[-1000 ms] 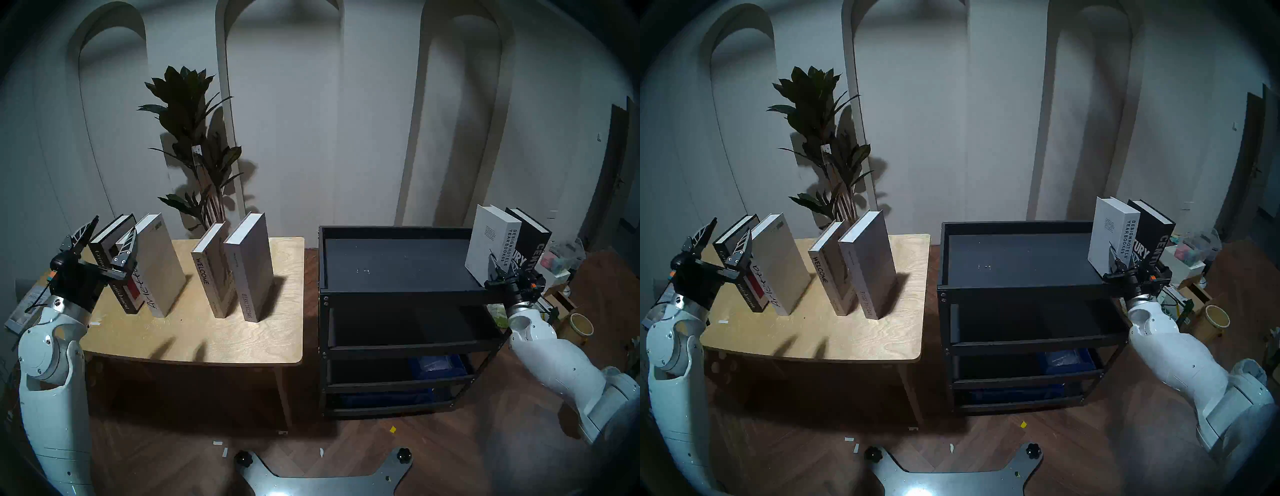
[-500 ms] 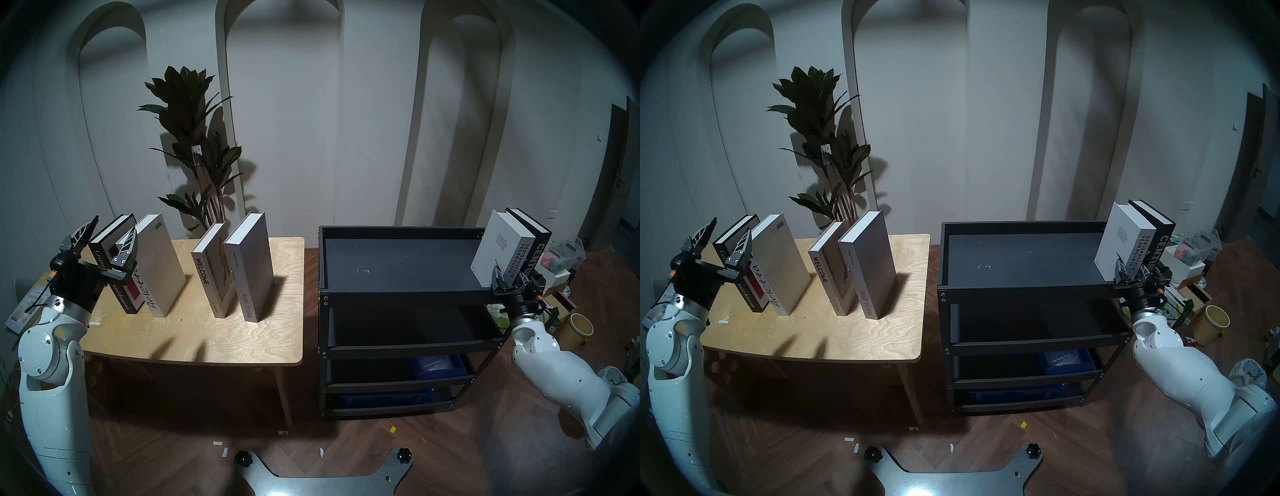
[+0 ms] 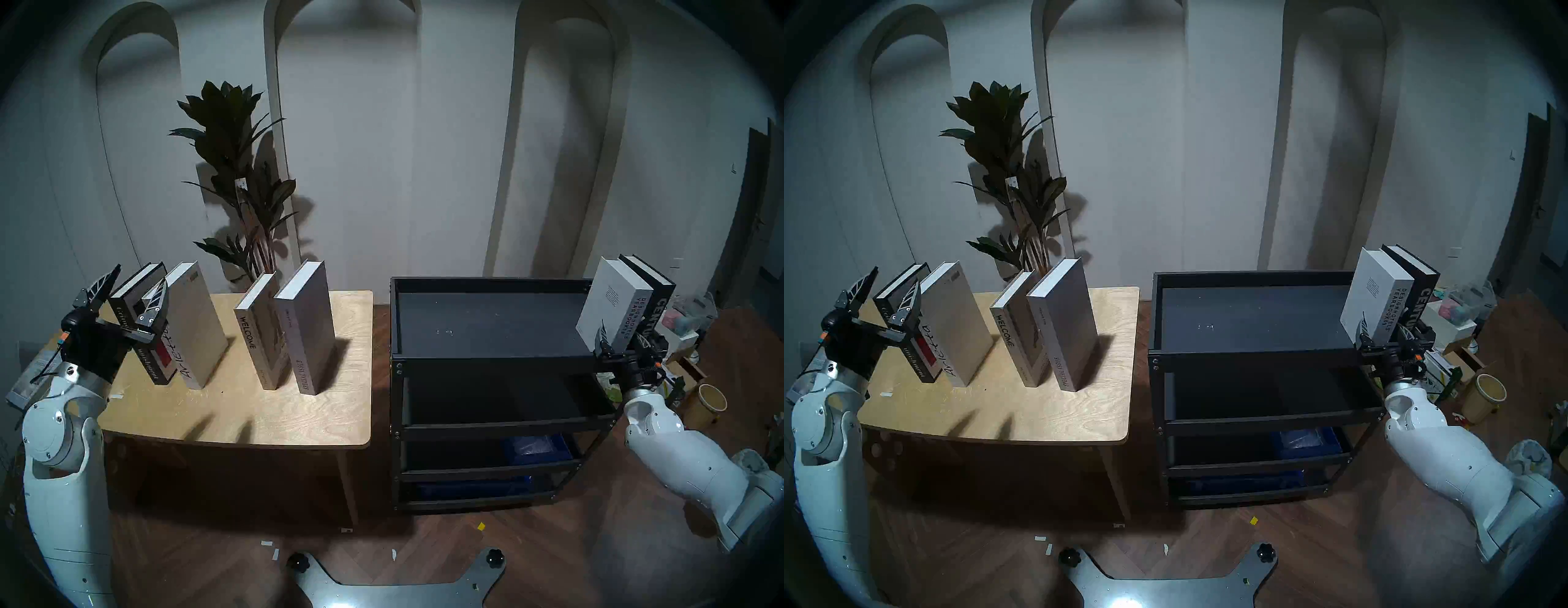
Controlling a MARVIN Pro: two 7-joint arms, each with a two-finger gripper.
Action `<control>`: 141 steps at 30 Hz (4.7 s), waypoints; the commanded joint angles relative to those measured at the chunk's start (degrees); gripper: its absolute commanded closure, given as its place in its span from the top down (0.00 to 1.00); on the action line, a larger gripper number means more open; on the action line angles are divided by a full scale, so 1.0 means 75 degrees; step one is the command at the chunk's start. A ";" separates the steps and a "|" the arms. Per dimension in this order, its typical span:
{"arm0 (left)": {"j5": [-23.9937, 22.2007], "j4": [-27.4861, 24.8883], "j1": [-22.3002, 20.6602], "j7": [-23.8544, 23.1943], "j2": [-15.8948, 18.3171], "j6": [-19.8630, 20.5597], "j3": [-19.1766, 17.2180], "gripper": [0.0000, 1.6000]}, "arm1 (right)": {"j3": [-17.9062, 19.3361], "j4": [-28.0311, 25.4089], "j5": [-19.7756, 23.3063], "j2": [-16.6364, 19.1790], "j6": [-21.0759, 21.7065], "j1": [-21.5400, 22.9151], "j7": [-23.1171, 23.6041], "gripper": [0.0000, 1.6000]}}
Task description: Move the books from the display table onto the shelf, standing them upright with spines facing out and tallest at one end
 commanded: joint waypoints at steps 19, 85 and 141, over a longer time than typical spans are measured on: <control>-0.0008 -0.0081 -0.0055 -0.0008 0.0052 -0.0030 -0.0024 1.00 | 0.1226 -0.2742 0.0198 0.1566 -0.1601 -0.1600 -0.1528 1.00; -0.0717 0.0140 0.0555 -0.0982 -0.0208 -0.0123 -0.0799 1.00 | -0.2546 -0.7655 -0.2735 -0.2615 0.1045 -0.1845 -0.3115 1.00; -0.1009 0.0184 0.0519 -0.1449 -0.0248 -0.0126 -0.0955 1.00 | -0.5664 -0.3031 -0.8191 -0.6627 0.4313 0.1595 -0.8488 1.00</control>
